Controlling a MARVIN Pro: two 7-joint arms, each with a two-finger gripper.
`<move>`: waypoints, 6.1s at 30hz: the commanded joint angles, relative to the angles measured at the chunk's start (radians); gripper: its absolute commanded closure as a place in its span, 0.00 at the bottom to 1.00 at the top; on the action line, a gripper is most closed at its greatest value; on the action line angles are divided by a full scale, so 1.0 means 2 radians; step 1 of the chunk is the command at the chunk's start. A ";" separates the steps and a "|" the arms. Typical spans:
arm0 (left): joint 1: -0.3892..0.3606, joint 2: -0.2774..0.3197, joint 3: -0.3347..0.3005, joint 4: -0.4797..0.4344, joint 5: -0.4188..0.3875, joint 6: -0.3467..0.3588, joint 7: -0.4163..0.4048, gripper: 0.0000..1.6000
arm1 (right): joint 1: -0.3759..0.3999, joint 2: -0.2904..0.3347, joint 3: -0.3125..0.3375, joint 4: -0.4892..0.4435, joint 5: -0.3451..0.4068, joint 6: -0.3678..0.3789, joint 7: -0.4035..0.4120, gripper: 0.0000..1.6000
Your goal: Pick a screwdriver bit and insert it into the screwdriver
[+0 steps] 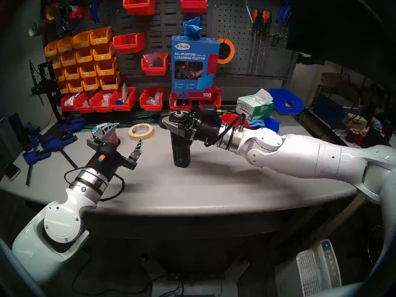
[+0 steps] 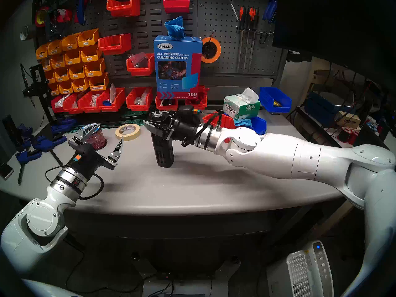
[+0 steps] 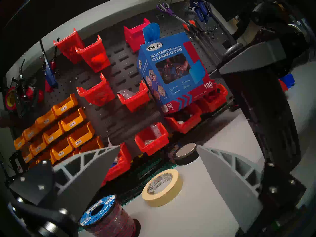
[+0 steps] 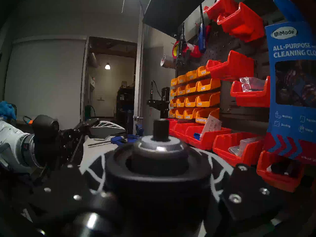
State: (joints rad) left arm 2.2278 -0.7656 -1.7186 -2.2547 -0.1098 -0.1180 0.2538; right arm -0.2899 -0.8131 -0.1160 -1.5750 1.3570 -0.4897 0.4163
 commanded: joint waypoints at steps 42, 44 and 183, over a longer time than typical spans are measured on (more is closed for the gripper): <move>-0.121 0.062 0.063 0.003 -0.065 0.021 -0.070 0.00 | 0.004 0.008 0.005 0.006 0.014 -0.003 0.018 0.66; -0.125 0.061 0.069 0.004 -0.064 0.021 -0.073 0.00 | 0.004 0.007 0.006 0.007 0.014 -0.003 0.019 0.66; -0.163 -0.063 0.162 0.008 -0.200 0.113 -0.105 0.54 | 0.007 -0.030 0.002 0.057 0.030 -0.022 0.024 0.65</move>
State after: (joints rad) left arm 1.9387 -0.8772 -1.3936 -2.2271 -0.5070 0.1238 0.0468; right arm -0.2894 -0.8763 -0.1252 -1.4551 1.4151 -0.5291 0.4638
